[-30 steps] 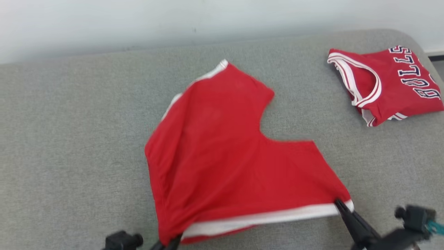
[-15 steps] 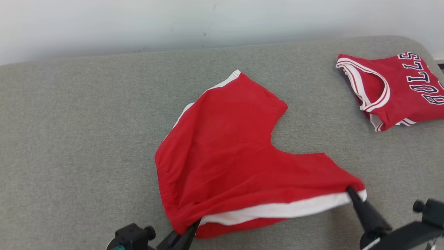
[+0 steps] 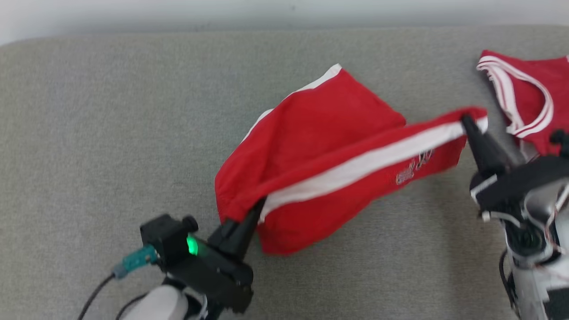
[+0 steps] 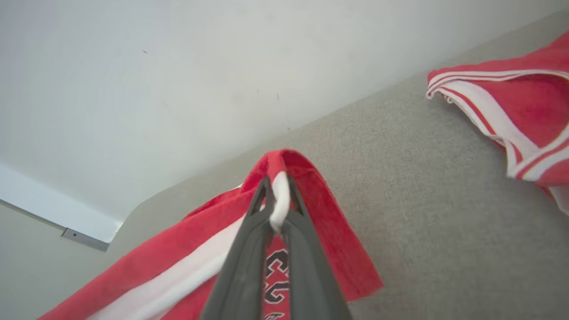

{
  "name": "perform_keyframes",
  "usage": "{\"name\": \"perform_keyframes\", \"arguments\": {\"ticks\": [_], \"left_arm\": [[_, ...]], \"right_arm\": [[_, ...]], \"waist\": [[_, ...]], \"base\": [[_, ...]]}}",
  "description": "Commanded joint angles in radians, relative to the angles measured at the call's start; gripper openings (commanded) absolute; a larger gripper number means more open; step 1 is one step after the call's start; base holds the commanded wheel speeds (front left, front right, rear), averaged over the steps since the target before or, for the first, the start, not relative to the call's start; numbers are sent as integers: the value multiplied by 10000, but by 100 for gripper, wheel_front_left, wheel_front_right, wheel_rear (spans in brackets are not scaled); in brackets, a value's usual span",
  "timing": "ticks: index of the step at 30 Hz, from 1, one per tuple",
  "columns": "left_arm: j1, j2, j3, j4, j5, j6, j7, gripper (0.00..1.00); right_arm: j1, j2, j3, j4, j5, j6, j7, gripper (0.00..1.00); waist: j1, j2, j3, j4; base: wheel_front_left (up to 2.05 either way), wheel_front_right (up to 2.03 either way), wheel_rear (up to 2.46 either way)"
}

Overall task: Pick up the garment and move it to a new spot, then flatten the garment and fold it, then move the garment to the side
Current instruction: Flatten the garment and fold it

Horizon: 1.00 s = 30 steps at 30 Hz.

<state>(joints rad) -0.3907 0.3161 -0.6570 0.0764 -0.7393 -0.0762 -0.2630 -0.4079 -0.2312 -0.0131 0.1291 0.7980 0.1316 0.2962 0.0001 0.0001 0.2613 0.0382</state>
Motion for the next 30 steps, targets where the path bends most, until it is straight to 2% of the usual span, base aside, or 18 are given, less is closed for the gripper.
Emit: {"name": "perform_keyframes", "arguments": {"ticks": [1, 8, 15, 24, 25, 26, 27, 28, 30], "left_arm": [[-361, -204, 215, 248, -46, -91, -15, 0], [-1183, -712, 776, 1289, 110, -259, -15, 0], [-1853, -1197, 1314, 2219, 394, -438, -15, 0], [-2257, -1765, 1524, 2965, 751, -541, -15, 0], [-2275, -1797, 1547, 3029, 803, -527, -16, 0], [-2300, -1824, 1551, 3095, 901, -526, -16, 16], [-2315, -1850, 1557, 3150, 988, -529, -16, 49], [-2304, -1871, 1580, 3195, 1074, -533, -16, 100], [-2193, -1897, 1652, 3223, 1197, -536, -16, 100]], "right_arm": [[-708, -14, 95, 454, -252, -23, -103, 0], [-2839, 206, 375, 2407, -675, -23, -391, 0], [-4791, 302, 1085, 4601, -1201, -23, -975, 0], [-6317, 436, 2224, 6719, -1313, -23, -2010, 0], [-6396, 425, 2352, 6924, -1309, -23, -2121, 31], [-6479, 417, 2491, 7080, -1289, -23, -2213, 85], [-6546, 407, 2644, 7250, -1255, -23, -2273, 100], [-6559, 378, 2816, 7392, -1242, -23, -2283, 100], [-6545, 259, 3164, 7561, -1199, -23, -2435, 100]], "waist": [[-1, -1, 593, 494], [-1, -1, 1094, 858], [-1, -1, 1491, 1143], [-1, -1, 1672, 1325], [-1, -1, 1661, 1330], [-1, -1, 1639, 1339], [-1, -1, 1612, 1342], [-1, -1, 1567, 1337], [-1, -1, 1455, 1319]], "base": [[0, 0, 0], [0, 0, 0], [0, 0, 0], [0, 0, 0], [0, 0, 0], [0, 0, 0], [0, 0, 0], [0, 0, 0], [0, 0, 0]]}}
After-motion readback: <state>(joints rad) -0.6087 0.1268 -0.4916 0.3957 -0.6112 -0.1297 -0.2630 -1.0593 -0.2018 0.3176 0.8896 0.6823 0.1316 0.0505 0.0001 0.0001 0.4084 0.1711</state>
